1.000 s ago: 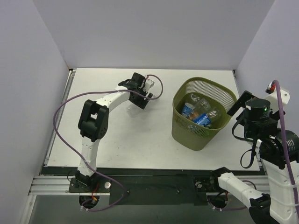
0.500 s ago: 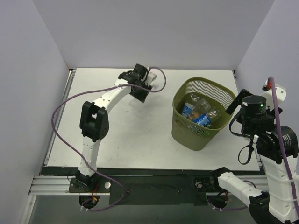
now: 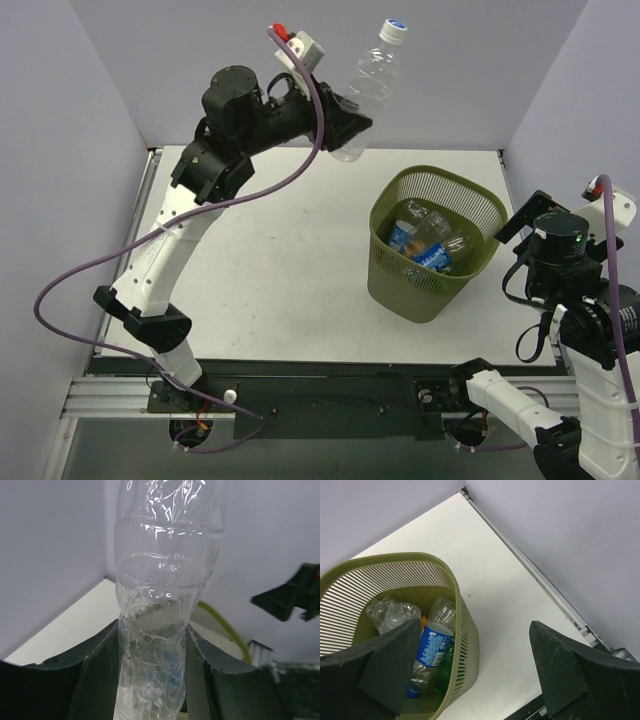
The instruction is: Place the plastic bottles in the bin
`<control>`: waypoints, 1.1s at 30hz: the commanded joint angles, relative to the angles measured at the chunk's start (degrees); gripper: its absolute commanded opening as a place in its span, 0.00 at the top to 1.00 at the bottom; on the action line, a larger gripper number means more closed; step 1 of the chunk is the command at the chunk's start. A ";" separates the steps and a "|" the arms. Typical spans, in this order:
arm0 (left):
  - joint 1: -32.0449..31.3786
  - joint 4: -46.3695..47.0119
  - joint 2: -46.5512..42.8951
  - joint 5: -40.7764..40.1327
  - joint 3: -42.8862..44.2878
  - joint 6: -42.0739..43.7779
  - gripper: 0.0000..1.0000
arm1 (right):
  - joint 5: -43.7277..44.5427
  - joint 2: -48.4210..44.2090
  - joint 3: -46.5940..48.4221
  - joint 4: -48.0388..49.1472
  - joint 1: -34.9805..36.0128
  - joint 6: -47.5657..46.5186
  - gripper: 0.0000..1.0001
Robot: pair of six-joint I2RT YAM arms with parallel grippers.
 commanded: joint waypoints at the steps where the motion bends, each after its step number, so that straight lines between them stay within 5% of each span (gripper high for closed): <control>1: -4.33 10.79 6.32 12.92 -2.57 -8.79 1.00 | 2.11 -0.47 0.67 0.65 -0.26 -1.01 0.16; 11: -9.69 18.97 8.35 15.31 -13.11 -12.31 1.00 | -1.32 -0.91 -0.82 1.97 -0.17 -0.92 0.16; 13: -10.48 17.76 9.41 15.48 -13.56 -11.27 0.67 | -1.93 -0.73 -1.09 2.24 -0.26 -0.66 0.16; 18: -10.84 7.39 10.12 14.26 -8.82 -8.01 0.13 | -1.85 -1.17 -1.88 2.41 -0.26 -0.40 0.16; 21: -10.84 6.24 7.13 12.85 -8.73 -6.52 0.11 | -1.06 -1.17 -2.06 2.15 -0.26 0.39 0.14; 22: -10.84 5.71 5.30 12.41 -8.81 -6.08 0.11 | -0.88 -1.00 -2.14 1.89 -0.26 0.57 0.00; 26: -9.87 2.21 -1.02 8.55 -9.60 -3.62 0.09 | 0.79 -0.47 -1.27 0.05 -0.17 1.62 0.00; 28: -9.70 -1.91 -4.89 -0.74 -11.53 -0.99 0.08 | 2.63 -0.38 -1.09 -0.92 -0.26 2.41 0.00; 31: -8.21 -3.70 -11.40 -15.42 -22.38 1.05 0.07 | 4.22 -0.90 -1.79 -1.02 -0.26 2.51 0.00; 33: -4.18 -2.73 -16.94 -16.07 -30.73 -0.70 0.06 | 5.00 -1.34 -2.75 -0.93 -0.26 2.68 0.00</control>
